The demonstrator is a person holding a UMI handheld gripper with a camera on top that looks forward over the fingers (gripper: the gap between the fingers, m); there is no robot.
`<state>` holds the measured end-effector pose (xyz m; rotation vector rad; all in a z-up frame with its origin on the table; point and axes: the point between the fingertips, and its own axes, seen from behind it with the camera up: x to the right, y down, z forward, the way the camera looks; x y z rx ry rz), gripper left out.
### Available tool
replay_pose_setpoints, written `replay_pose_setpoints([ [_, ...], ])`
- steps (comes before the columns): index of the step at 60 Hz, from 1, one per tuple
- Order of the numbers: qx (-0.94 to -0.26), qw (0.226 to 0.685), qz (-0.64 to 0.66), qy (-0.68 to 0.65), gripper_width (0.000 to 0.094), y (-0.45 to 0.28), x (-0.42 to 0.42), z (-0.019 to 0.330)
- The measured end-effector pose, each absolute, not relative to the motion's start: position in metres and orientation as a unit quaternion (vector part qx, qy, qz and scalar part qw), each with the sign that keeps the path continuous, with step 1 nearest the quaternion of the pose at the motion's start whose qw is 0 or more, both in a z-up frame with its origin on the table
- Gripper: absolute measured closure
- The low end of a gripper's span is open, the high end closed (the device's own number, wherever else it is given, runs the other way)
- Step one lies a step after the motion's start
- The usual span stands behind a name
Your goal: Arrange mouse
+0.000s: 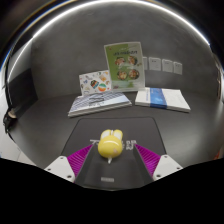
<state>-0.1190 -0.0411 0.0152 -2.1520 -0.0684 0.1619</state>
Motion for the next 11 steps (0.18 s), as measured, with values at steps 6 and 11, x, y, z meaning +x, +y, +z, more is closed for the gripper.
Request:
replay_pose_setpoints([
  [6,-0.877,0.475,0.071,-0.016,0.0109,-0.078,-0.098,0.022],
  [11,-0.880,0.472,0.060,0.005,0.0101,-0.110,-0.072,0.020],
])
